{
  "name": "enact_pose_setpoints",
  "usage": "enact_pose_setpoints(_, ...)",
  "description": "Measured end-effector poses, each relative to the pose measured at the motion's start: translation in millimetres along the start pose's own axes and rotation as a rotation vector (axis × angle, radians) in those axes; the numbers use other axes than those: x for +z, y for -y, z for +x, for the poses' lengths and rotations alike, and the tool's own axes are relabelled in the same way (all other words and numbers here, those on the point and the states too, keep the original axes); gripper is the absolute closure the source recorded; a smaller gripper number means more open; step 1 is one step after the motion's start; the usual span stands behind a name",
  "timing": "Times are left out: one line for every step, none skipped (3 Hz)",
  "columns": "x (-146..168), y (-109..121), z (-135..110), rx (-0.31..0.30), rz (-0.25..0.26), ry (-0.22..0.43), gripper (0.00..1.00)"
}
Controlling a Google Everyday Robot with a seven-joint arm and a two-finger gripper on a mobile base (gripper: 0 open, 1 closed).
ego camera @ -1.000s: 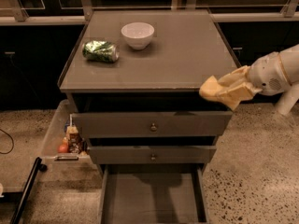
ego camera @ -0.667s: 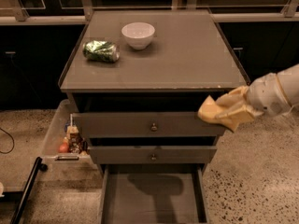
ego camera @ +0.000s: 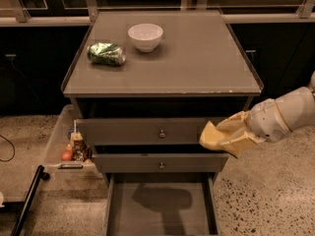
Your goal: Place sponge into bottom drawer
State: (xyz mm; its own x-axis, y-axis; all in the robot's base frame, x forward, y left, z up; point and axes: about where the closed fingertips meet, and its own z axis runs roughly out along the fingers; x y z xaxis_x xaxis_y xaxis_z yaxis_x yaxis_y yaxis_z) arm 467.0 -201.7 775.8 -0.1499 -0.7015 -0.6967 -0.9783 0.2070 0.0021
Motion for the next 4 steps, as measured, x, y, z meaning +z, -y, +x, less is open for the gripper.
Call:
enact_pose_setpoints(38.0,-10.2,33.8,0.025,-0.019,0.018,1.0)
enact_pose_setpoints(96.2,-22.2,83.7,0.019,-0.04,0.037,1.0)
enact_pose_setpoints(134.5,-23.0,126.5,0.016,-0.048,0.068,1.0)
enact_pose_setpoints(185.2,3.0,174.0,0.011,-0.069,0.111,1.0)
